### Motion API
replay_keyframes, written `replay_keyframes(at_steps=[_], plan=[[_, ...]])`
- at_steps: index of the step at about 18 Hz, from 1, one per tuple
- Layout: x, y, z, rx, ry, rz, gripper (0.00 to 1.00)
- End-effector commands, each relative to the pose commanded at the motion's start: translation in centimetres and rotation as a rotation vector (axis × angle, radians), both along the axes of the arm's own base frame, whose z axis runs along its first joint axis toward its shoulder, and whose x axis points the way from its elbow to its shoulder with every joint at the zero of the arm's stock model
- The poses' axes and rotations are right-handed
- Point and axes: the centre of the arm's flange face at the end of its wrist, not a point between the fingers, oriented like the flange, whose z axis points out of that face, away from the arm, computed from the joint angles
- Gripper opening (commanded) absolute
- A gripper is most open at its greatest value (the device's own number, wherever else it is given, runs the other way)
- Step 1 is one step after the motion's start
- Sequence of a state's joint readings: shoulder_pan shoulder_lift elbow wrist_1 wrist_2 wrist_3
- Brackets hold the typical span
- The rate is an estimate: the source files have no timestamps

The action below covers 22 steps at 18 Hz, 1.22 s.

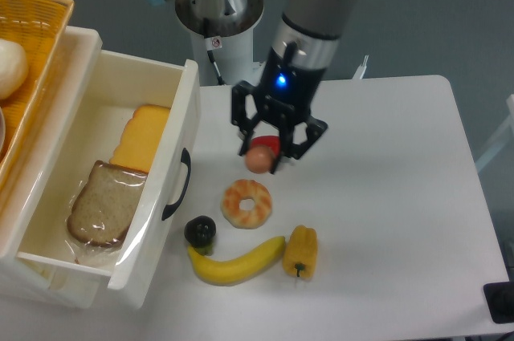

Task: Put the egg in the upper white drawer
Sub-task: 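Lift the egg and carry it over the open white drawer, then lower the egg into the drawer beside the cheese slice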

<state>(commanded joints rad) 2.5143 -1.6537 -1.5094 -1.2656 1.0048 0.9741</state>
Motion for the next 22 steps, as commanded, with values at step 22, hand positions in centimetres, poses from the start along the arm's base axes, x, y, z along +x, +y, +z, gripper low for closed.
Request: replay_keyframes(at_steps=[22], plan=[[14.3, 7.3, -4.2, -0.102, 0.047, -0.314, 0.38]])
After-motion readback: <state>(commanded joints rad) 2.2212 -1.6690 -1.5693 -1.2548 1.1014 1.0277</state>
